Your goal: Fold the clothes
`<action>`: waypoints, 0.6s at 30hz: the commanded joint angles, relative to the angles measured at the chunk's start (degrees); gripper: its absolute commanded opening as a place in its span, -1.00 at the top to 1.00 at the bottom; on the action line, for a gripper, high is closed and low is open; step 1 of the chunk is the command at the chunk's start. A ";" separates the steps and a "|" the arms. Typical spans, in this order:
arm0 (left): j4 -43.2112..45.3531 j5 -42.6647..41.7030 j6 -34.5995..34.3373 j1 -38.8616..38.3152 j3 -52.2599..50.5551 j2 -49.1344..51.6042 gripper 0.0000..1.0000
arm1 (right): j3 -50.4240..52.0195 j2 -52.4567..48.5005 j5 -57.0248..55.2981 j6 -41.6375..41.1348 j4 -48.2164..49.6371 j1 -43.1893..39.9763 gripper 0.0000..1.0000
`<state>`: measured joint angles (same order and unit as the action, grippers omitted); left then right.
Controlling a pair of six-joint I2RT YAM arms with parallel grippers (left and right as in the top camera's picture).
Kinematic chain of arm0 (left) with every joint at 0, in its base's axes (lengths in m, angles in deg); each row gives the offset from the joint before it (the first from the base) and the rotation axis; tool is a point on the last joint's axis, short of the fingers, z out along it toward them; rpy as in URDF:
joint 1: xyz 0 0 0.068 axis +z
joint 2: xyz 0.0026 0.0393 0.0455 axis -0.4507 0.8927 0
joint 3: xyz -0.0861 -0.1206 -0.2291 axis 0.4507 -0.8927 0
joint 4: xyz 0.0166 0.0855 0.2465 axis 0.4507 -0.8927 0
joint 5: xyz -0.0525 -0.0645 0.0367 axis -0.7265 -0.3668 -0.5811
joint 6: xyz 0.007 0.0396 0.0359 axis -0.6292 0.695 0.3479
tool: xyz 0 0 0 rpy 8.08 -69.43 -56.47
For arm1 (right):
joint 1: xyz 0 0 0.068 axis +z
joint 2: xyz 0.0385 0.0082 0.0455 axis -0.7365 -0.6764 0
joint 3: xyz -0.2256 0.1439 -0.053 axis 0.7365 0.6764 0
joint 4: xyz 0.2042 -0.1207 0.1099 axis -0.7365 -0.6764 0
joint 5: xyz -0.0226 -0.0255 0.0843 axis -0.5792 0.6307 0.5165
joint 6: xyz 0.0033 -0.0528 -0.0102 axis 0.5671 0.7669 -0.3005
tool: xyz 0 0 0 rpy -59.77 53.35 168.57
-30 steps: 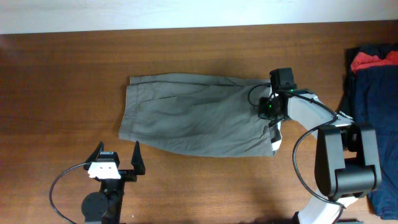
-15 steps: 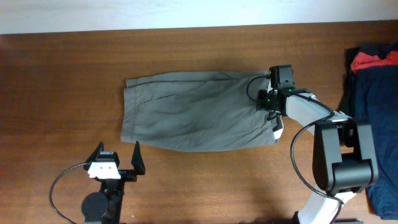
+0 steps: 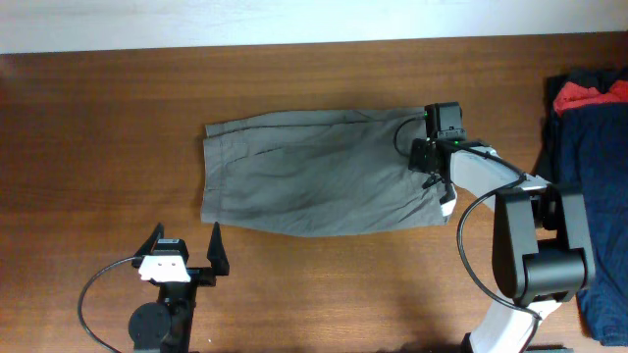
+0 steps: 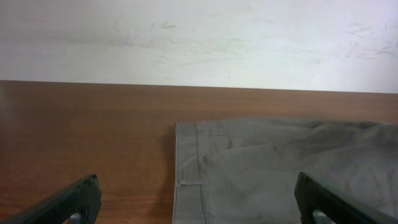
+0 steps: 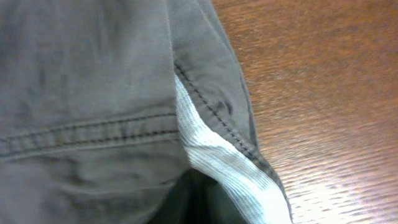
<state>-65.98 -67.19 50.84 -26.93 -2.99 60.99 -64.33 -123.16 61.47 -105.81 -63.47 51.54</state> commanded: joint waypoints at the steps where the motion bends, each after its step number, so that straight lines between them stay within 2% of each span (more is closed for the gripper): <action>1: -0.09 0.39 1.14 0.31 -0.35 -0.50 -0.98 | 0.44 -1.29 -3.23 -0.74 -1.05 -0.52 0.36; 3: -0.09 0.39 1.14 0.31 -0.35 -0.50 -0.98 | -0.20 -1.20 -3.23 -0.74 -2.03 -0.52 -0.11; 6: -0.09 0.39 1.14 0.33 -0.35 -0.50 -0.98 | -1.95 -0.37 -3.21 -0.74 -4.46 -0.52 -0.35; 8: -0.09 0.39 1.14 0.33 -0.35 -0.50 -0.98 | -3.58 0.87 -3.19 -0.72 -6.27 -0.52 -0.59; 11: -0.09 0.39 1.14 0.33 -0.35 -0.50 -0.99 | -7.28 3.34 -2.95 -0.72 -10.56 -0.52 -0.86; 14: -0.09 0.39 1.14 0.33 -0.35 -0.50 -0.98 | -12.04 5.81 -1.64 -0.70 -16.00 -0.52 -0.99; 18: -0.09 0.39 1.14 0.31 -0.35 -0.50 -0.98 | -19.19 8.13 2.82 -0.70 -23.80 -0.52 -0.98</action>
<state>-65.98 -67.19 50.86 -26.93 -2.99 60.99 -78.23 -119.27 61.16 -106.27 -85.04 51.21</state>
